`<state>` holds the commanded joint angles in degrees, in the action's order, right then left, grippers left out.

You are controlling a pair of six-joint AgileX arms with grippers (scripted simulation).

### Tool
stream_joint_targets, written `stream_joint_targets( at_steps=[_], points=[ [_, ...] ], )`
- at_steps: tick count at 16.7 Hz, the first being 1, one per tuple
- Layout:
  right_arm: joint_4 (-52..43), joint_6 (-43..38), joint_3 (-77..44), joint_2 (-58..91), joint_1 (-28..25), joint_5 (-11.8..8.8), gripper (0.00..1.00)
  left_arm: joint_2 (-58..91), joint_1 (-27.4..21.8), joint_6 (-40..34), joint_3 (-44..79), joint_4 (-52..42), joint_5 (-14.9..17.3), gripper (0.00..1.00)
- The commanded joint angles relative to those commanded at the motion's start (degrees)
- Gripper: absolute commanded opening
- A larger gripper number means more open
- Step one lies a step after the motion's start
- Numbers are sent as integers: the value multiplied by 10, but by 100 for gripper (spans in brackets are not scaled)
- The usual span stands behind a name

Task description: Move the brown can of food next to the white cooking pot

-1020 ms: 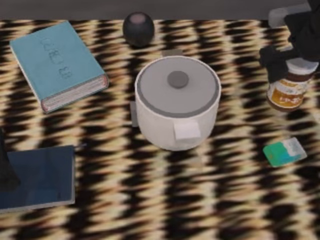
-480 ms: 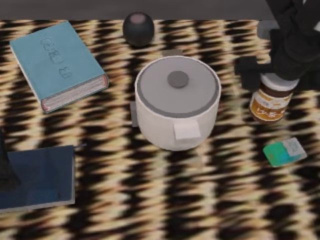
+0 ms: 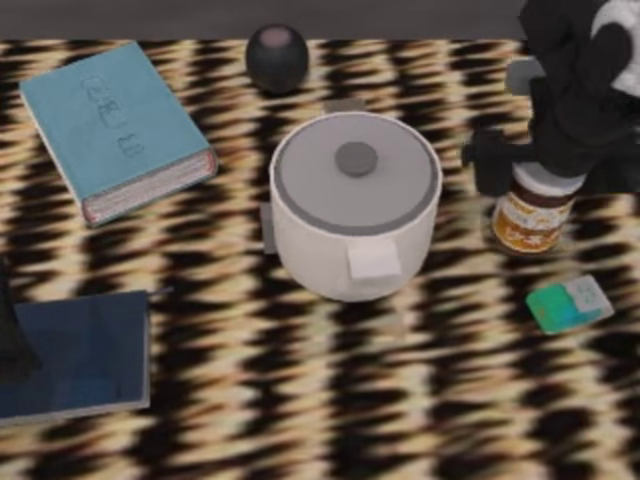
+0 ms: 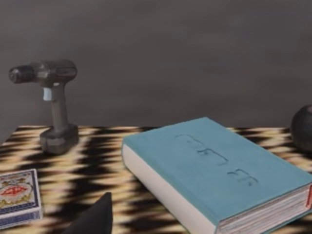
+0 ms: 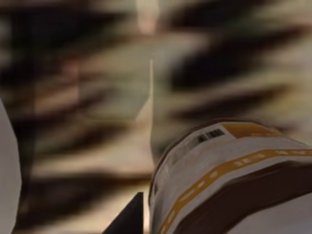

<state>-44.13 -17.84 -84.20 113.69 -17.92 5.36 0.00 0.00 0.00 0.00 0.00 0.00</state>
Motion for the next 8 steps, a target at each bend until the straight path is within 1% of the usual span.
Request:
stream_joint_targets(
  at_steps=[3, 7, 8],
  points=[
    [37, 1, 20, 17, 0, 0, 0, 0, 0, 0, 0, 0, 0, 100],
    [39, 1, 21, 18, 0, 0, 0, 0, 0, 0, 0, 0, 0, 100],
    [39, 1, 21, 18, 0, 0, 8, 0, 0, 0, 0, 0, 0, 100]
  ],
)
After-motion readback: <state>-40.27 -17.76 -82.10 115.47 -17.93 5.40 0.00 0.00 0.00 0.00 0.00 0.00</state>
